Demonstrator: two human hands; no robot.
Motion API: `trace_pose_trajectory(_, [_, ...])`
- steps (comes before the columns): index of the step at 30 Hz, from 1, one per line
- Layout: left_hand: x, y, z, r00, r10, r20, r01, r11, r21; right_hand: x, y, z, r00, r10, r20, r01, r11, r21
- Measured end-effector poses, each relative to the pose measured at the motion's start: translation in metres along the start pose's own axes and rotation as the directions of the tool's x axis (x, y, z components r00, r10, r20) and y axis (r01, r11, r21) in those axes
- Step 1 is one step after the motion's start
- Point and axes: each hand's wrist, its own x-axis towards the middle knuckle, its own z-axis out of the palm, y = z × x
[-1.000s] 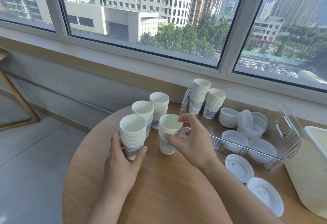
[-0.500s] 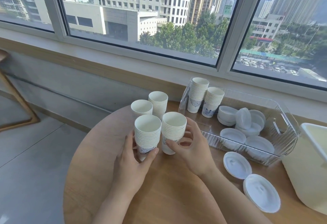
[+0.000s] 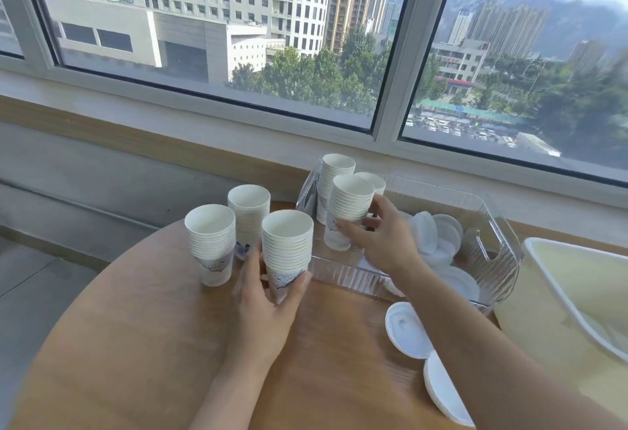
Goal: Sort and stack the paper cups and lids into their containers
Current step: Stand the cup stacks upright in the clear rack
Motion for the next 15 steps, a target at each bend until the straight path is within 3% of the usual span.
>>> trace_pose_trajectory(11, [0.006,-0.005,0.005,0.999,0.01,0.03,-0.01,1.0,-0.004,0.048,0.03,0.038,0.993,0.065,0.096,-0.055,0.993,-0.102])
trace_pose_trajectory(15, [0.007,-0.007,0.005,1.0,0.002,0.028,-0.001,1.0,-0.018,0.053,0.032,0.041,0.997,0.057,0.054,-0.048,0.987,-0.152])
